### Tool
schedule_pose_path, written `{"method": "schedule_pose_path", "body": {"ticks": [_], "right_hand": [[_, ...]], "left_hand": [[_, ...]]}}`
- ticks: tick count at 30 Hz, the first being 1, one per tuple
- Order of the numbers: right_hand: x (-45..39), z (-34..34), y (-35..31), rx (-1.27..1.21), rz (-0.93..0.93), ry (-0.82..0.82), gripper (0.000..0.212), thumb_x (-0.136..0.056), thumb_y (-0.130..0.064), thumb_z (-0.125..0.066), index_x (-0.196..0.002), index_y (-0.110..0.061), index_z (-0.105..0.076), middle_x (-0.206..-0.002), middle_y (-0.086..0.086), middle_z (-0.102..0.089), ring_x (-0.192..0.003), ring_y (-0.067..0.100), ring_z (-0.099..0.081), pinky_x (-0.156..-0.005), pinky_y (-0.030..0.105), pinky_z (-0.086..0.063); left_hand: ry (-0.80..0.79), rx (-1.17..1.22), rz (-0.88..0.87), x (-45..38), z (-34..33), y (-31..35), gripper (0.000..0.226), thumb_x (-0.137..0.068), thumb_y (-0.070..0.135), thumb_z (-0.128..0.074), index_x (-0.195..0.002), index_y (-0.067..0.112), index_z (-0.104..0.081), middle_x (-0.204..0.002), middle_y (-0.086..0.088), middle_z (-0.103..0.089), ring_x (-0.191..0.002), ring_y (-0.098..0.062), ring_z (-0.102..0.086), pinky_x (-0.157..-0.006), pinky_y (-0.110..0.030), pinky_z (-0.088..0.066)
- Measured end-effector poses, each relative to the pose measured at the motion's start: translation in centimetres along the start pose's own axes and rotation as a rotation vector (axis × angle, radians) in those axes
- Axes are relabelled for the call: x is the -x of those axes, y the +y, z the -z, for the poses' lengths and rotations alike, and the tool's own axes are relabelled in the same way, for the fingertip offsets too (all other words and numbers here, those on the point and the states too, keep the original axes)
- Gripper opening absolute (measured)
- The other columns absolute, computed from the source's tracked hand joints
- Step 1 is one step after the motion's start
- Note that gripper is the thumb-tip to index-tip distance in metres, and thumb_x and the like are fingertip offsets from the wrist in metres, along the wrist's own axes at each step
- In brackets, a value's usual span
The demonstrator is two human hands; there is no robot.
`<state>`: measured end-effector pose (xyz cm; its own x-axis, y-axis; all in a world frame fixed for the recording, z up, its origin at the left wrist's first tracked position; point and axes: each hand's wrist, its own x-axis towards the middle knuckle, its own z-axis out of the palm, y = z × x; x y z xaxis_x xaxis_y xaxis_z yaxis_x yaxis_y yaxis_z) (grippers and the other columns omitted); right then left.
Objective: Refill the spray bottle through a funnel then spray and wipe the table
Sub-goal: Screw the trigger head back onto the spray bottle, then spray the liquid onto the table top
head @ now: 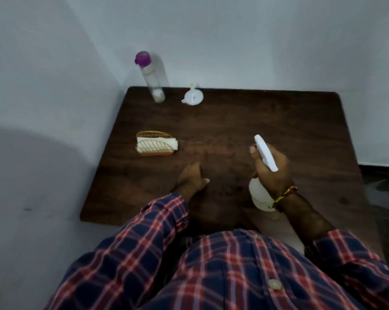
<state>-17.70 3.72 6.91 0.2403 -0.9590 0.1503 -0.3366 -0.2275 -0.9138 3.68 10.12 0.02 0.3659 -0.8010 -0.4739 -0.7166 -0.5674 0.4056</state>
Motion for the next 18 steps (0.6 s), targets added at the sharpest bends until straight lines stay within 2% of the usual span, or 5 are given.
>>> {"method": "schedule_pose_path", "body": {"ticks": [2, 4, 6, 11, 18], "right_hand": [[0.0, -0.3, -1.3, 0.016, -0.020, -0.036, 0.022, -0.096, -0.022, -0.064, -0.075, -0.013, -0.062, -0.061, 0.011, -0.057, -0.056, 0.029, -0.057, -0.053, 0.036, -0.047], [0.1, -0.6, -2.0, 0.029, -0.034, -0.077, 0.025, -0.095, -0.027, -0.064, -0.072, -0.018, -0.060, -0.059, 0.008, -0.057, -0.055, 0.027, -0.057, -0.052, 0.033, -0.046], [0.0, -1.1, -2.4, 0.083, -0.075, -0.128, 0.024, -0.093, -0.032, -0.066, -0.076, -0.015, -0.063, -0.062, 0.007, -0.061, -0.057, 0.025, -0.061, -0.054, 0.036, -0.051], [-1.8, -3.2, -2.5, 0.260, -0.243, -0.239, 0.035, -0.087, -0.045, -0.068, -0.077, -0.011, -0.067, -0.065, 0.006, -0.067, -0.059, 0.025, -0.066, -0.059, 0.048, -0.058], [-4.6, -5.8, -1.9, 0.344, -0.331, -0.202, 0.041, -0.082, -0.052, -0.068, -0.085, -0.011, -0.070, -0.070, 0.002, -0.070, -0.068, 0.020, -0.068, -0.067, 0.044, -0.058]], "left_hand": [[-0.061, -0.008, 0.123, 0.0, 0.4, -0.6, 0.094, -0.079, 0.034, -0.079, -0.152, 0.015, -0.023, -0.161, -0.014, -0.014, -0.148, -0.032, -0.013, -0.118, -0.045, -0.025], [-0.127, -0.021, 0.184, -0.1, 0.3, -1.4, 0.118, -0.073, 0.036, -0.083, -0.156, 0.018, -0.001, -0.163, -0.012, 0.012, -0.150, -0.034, 0.007, -0.121, -0.050, -0.013], [-0.185, -0.075, 0.175, -0.4, -0.4, -2.4, 0.137, -0.066, 0.042, -0.087, -0.154, 0.018, 0.016, -0.160, -0.013, 0.024, -0.148, -0.036, 0.017, -0.120, -0.051, -0.002], [-0.293, -0.186, 0.173, -1.2, -1.6, -2.8, 0.161, -0.052, 0.061, -0.086, -0.144, 0.016, 0.037, -0.149, -0.018, 0.043, -0.141, -0.042, 0.032, -0.116, -0.057, 0.010], [-0.339, -0.229, 0.180, -1.5, -1.9, -2.9, 0.171, -0.041, 0.070, -0.085, -0.138, 0.013, 0.043, -0.143, -0.021, 0.050, -0.134, -0.045, 0.040, -0.111, -0.064, 0.016]]}}
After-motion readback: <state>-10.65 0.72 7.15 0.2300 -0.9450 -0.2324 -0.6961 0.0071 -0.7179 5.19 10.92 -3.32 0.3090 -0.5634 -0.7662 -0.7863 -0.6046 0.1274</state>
